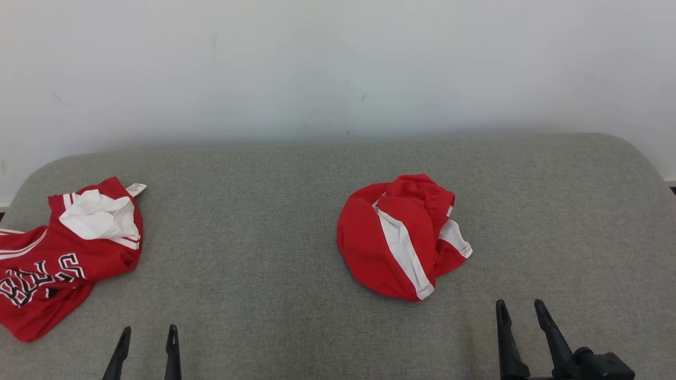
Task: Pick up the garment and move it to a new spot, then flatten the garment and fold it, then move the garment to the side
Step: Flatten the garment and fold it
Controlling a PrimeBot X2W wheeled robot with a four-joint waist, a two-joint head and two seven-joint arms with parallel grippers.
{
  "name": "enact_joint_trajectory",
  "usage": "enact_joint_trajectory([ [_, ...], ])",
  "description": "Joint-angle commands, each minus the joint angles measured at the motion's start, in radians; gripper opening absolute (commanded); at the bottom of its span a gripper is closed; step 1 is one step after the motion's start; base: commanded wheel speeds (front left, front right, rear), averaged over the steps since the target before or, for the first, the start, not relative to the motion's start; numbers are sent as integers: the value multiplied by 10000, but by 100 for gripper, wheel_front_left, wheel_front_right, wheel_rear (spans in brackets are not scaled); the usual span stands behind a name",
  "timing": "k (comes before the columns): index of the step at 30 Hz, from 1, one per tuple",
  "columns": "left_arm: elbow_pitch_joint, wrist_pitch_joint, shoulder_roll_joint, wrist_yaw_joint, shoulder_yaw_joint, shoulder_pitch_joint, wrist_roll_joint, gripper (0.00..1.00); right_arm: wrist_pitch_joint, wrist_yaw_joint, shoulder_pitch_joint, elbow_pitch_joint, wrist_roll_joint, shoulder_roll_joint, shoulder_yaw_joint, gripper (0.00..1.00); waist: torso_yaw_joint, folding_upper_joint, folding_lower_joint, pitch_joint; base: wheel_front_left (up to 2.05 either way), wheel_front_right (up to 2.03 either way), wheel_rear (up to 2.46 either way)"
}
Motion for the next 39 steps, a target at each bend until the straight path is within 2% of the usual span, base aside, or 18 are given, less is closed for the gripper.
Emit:
enact_joint_trajectory([
  [1, 2, -34, -62, -53, 48, 76, 46, 100, -6, -21, 91, 6, 0, 25, -4, 100, 21, 0, 0, 18, 0, 0, 0],
  [10, 54, -34, -145, -221, 130, 90, 187, 100, -6, -21, 93, 96, 43, 23, -5, 100, 80, 0, 0, 17, 0, 0, 0],
  [39, -6, -34, -328, -342, 300, -3, 306, 100, -5, -21, 91, 177, 147, 23, -18, 100, 69, 0, 0, 87, 0, 0, 0],
])
